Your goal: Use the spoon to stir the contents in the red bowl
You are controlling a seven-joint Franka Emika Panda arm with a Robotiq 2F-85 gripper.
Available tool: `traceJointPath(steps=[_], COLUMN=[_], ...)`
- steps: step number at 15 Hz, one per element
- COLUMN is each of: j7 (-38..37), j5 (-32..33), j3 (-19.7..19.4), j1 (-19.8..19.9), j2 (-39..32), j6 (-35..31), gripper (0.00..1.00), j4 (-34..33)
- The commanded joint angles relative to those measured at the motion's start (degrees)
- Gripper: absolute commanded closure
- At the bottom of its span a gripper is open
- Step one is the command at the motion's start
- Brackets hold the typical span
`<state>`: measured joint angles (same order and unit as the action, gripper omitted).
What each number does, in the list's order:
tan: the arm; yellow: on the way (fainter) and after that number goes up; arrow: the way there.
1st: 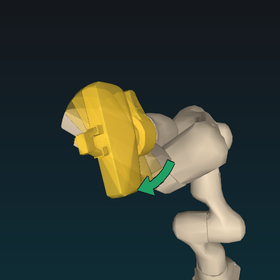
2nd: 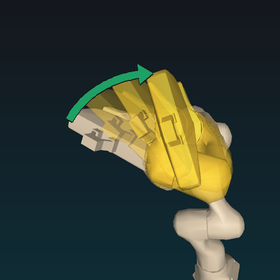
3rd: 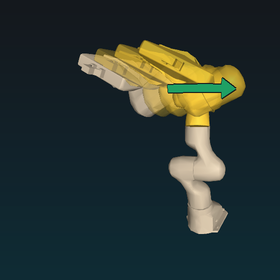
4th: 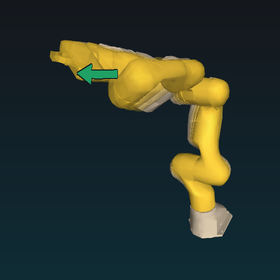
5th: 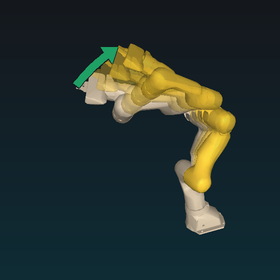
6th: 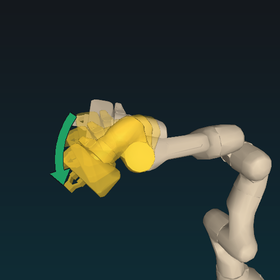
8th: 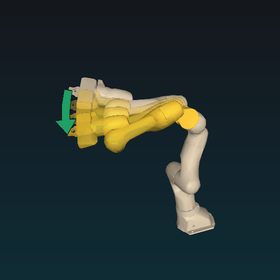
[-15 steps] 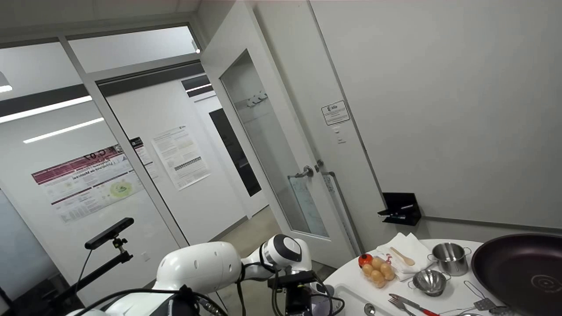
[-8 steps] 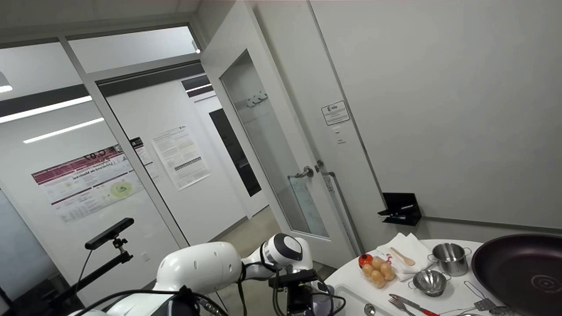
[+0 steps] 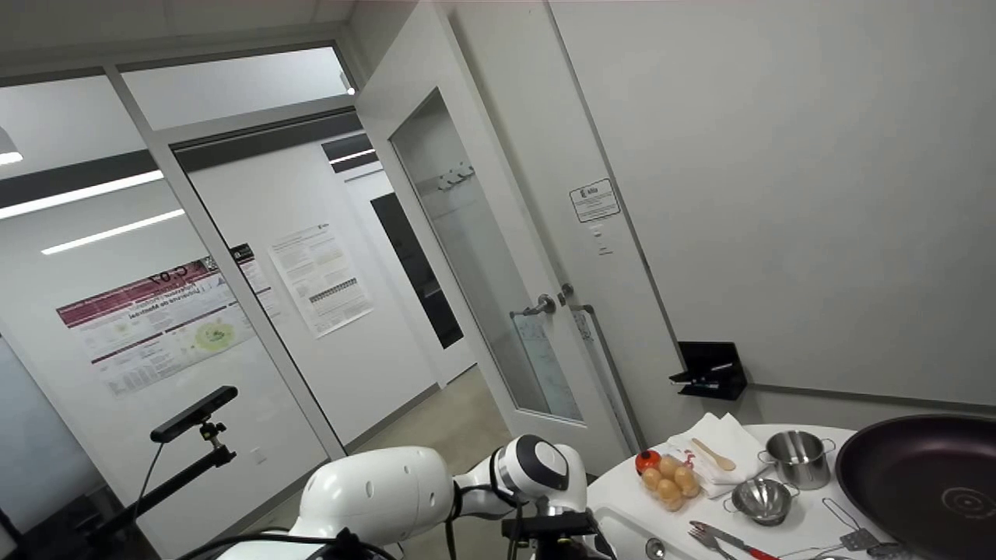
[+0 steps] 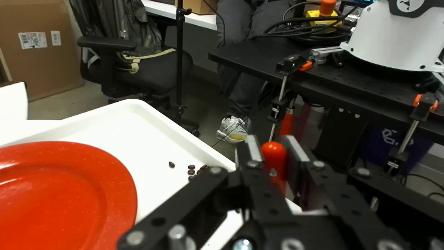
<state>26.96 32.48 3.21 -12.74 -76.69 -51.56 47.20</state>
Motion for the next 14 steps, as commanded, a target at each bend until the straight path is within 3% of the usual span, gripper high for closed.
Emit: traceJointPath(steps=[1, 14], j7=[-1.23, -5.58], j5=[-1.91, -3.57], j3=[0.29, 1.07], j1=[1.31, 3.61], j2=[-0.06, 4.97], j6=[0.69, -0.27], gripper=[0.91, 0.91], j4=[-0.03, 8.08])
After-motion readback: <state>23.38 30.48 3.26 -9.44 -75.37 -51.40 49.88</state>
